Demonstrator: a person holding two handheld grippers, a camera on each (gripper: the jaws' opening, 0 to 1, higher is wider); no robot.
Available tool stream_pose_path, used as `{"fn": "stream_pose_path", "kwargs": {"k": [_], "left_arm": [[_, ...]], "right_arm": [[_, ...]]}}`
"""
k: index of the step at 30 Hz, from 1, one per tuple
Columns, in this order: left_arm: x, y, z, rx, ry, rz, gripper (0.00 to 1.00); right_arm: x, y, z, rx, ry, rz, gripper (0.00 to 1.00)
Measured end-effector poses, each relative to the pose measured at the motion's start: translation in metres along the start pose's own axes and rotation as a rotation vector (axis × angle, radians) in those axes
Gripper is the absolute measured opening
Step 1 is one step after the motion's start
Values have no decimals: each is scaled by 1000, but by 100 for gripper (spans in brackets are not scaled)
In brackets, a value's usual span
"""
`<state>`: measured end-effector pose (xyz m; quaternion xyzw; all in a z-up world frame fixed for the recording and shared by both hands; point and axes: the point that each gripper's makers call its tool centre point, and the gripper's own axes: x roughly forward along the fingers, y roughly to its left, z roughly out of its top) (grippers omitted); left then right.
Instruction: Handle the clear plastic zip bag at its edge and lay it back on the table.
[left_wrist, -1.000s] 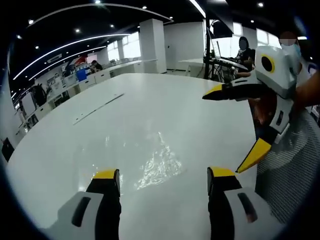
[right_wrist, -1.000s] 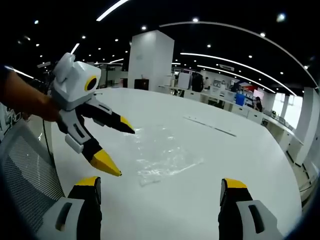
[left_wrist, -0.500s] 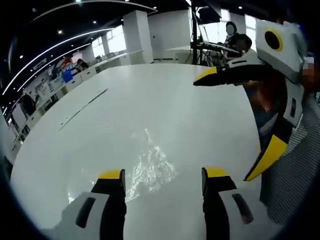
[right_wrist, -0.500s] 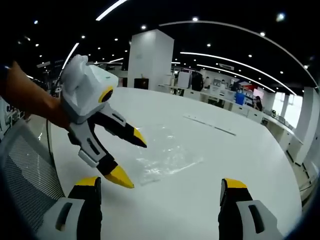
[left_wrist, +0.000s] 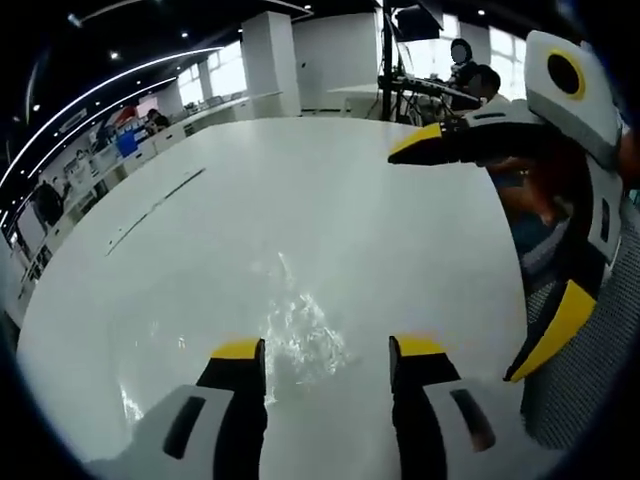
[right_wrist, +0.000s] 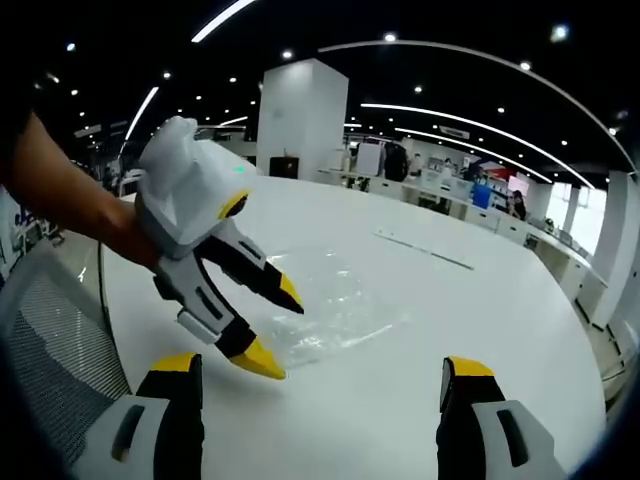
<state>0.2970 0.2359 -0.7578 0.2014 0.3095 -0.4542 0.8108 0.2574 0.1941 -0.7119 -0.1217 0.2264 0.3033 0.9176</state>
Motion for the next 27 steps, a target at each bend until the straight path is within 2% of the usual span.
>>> {"fn": "stream_pose_path", "kwargs": {"k": [7, 12, 18, 27], "left_arm": [[5, -6, -3, -5, 21, -23, 37], [8, -6, -7, 3, 28, -28, 36], [11, -7, -11, -26, 36, -39, 35], [11, -3, -12, -44, 7, -15, 28]], "right_arm": [[-1, 1, 0, 2, 2, 4, 99], [0, 2, -1, 2, 4, 7, 99], [-1, 1, 0, 2, 2, 4, 98], [-2, -1, -1, 13, 2, -6, 97]]}}
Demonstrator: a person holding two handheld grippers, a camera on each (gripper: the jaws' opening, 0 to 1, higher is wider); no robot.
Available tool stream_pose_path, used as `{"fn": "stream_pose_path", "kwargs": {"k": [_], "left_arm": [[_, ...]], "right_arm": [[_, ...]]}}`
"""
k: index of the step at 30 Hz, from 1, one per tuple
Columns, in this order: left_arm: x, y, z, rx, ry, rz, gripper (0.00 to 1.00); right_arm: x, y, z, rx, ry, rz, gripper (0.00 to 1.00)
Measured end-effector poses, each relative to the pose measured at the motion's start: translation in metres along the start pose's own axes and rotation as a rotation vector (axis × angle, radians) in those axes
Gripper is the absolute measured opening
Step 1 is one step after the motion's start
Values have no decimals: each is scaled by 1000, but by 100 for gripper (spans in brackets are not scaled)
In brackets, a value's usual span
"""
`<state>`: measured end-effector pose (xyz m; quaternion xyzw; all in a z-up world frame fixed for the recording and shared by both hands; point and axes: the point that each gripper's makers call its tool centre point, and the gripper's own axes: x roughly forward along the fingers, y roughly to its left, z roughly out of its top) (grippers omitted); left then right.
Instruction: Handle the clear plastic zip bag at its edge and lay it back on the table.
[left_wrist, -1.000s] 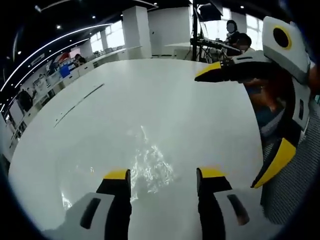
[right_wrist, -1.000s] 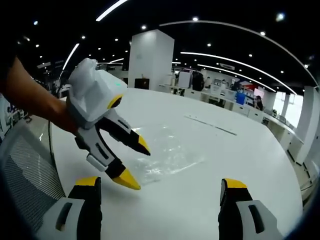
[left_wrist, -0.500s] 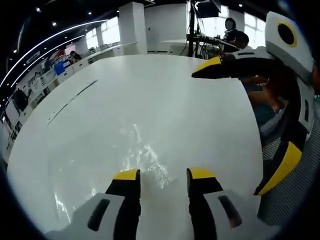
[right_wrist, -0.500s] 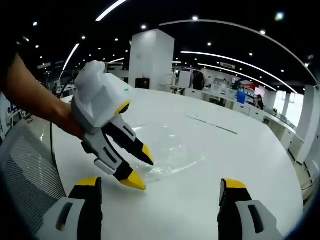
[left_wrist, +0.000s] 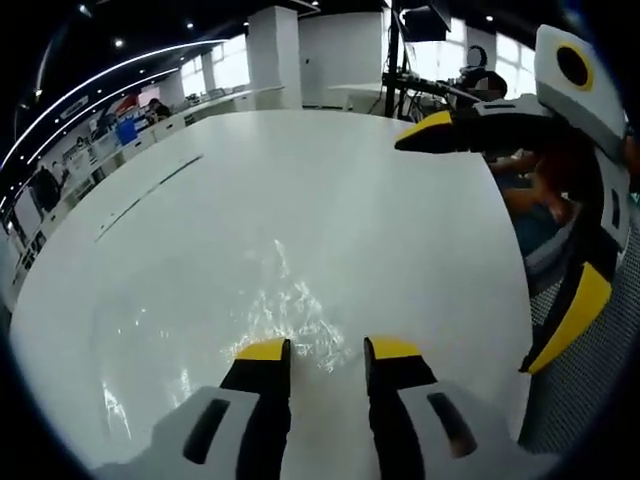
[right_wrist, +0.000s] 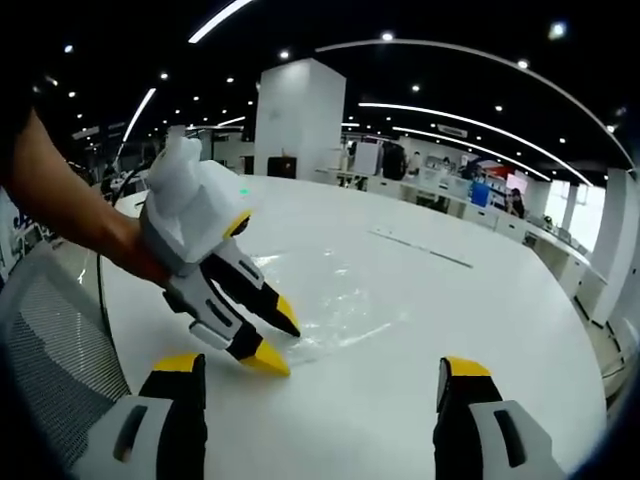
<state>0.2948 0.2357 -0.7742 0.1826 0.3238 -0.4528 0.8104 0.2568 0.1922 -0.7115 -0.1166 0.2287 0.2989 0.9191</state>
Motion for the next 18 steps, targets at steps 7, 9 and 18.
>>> {"fn": "stream_pose_path", "kwargs": {"k": [7, 9, 18], "left_arm": [[-1, -6, 0, 34, -8, -12, 16], [-1, -5, 0, 35, -10, -12, 11], [-2, -8, -1, 4, -9, -6, 6]], "right_arm": [[0, 0, 0, -3, 2, 2, 95], [0, 1, -1, -2, 6, 5, 95], [2, 4, -3, -9, 12, 23, 94]]}}
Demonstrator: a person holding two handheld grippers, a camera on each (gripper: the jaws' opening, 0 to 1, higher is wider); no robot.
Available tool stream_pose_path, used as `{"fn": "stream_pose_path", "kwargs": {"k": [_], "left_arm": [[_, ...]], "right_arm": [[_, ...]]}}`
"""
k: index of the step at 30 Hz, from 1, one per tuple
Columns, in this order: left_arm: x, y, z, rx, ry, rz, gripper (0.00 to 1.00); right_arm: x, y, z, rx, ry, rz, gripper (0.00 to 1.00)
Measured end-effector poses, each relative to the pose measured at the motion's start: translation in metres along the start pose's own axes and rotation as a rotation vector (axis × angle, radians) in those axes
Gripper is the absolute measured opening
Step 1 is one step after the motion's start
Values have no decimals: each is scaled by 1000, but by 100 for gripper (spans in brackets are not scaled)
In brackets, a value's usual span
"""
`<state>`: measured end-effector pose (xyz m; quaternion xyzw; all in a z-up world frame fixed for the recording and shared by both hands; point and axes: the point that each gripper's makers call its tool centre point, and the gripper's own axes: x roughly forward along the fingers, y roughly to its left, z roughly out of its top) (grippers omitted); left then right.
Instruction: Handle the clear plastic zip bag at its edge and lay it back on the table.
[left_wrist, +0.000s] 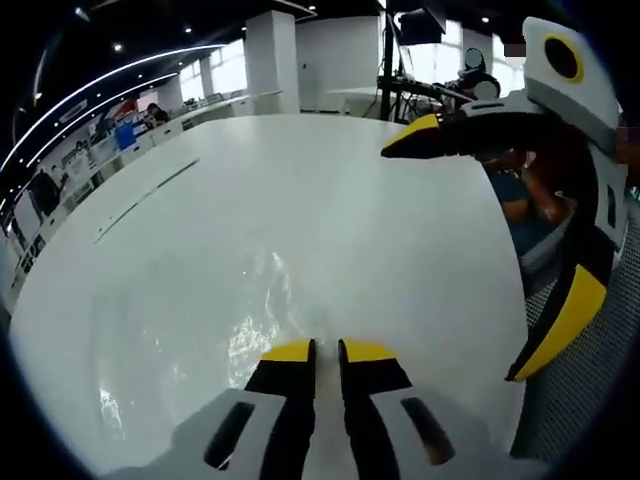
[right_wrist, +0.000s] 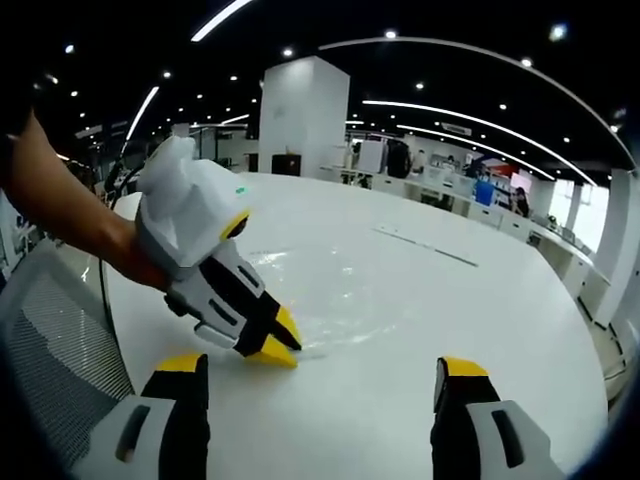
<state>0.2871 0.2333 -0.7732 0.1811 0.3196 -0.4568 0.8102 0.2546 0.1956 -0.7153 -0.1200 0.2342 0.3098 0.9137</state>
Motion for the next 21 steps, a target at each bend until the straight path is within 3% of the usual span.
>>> {"fn": "stream_pose_path", "kwargs": {"k": [8, 9, 21], "left_arm": [[-4, 0, -3, 30, 26, 16, 0], [-7, 0, -8, 34, 48, 21, 0], [-19, -8, -18, 102, 65, 13, 0]], "right_arm": [[0, 6, 2, -18, -2, 18, 91], [-1, 7, 2, -20, -2, 20, 90], [-3, 16, 6, -54, 1, 54, 82]]}}
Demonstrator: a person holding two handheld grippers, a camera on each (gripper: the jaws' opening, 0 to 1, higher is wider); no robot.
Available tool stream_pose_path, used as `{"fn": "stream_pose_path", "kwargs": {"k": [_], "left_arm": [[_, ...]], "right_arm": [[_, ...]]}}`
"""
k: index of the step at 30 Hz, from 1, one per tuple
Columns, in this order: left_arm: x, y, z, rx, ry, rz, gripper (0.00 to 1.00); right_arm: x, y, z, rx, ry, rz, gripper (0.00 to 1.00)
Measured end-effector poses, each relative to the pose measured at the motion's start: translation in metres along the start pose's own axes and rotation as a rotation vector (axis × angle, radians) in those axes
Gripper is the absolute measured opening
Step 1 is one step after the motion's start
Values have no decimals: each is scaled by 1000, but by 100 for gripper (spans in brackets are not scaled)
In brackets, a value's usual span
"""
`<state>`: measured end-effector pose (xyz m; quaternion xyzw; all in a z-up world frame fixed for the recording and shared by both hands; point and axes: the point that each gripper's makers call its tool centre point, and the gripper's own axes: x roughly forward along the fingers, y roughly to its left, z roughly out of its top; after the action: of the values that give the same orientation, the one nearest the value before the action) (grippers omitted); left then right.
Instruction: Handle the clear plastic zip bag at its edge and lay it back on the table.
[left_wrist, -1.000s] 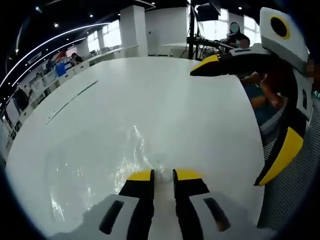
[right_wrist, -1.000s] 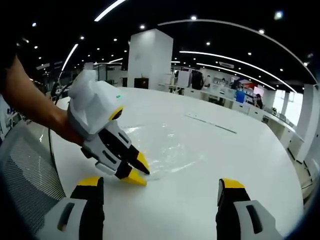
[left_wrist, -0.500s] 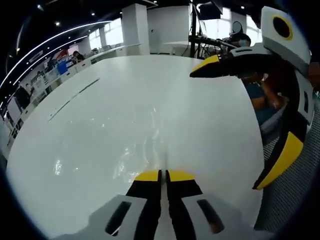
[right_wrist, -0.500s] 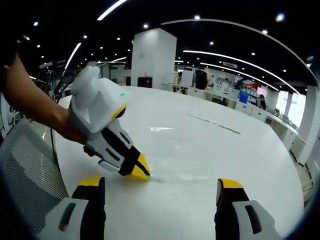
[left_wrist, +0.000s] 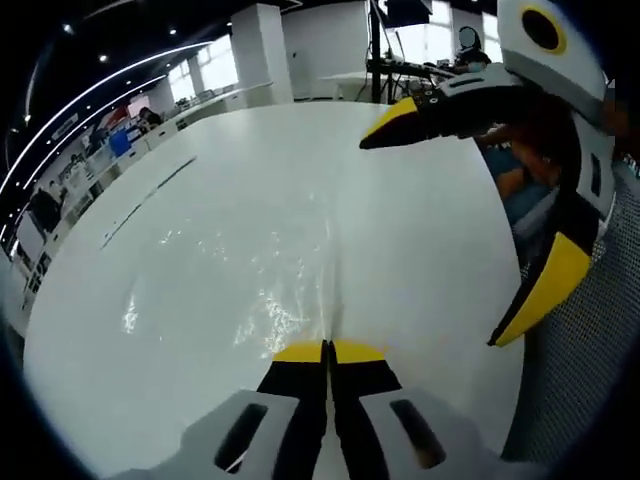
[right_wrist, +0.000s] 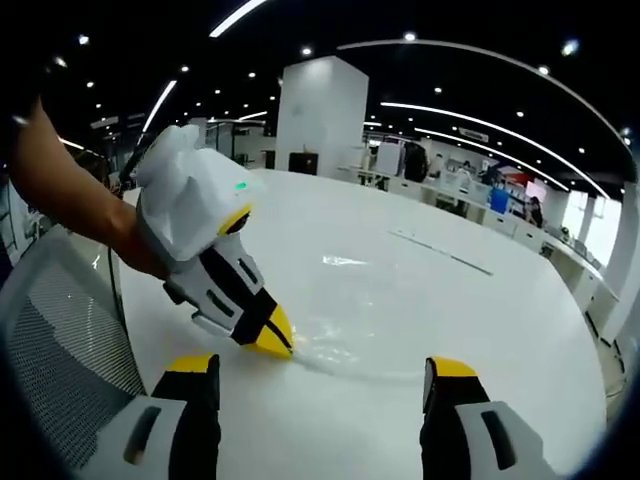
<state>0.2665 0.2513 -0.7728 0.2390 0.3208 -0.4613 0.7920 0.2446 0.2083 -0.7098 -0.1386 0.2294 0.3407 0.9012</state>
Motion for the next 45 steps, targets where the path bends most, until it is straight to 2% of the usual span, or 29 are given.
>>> {"fn": "stream_pose_path", "kwargs": {"k": [7, 13, 21, 34, 39, 45], "left_arm": [[-14, -7, -3, 45, -6, 0, 0], [-24, -10, -9, 57, 0, 7, 0], [-42, -19, -6, 93, -7, 8, 0], [-63, -26, -8, 132, -14, -15, 0], [-67, -27, -10, 145, -11, -24, 0], [-72, -35, -8, 161, -12, -41, 0]], "right_arm": [[0, 2, 2, -50, -2, 12, 73], [2, 8, 0, -134, 20, 27, 62], [6, 7, -6, -252, 77, 27, 50], [15, 12, -16, -333, 127, 60, 36], [19, 20, -20, -368, 138, 100, 26], [18, 28, -16, -437, 112, 123, 15]]}}
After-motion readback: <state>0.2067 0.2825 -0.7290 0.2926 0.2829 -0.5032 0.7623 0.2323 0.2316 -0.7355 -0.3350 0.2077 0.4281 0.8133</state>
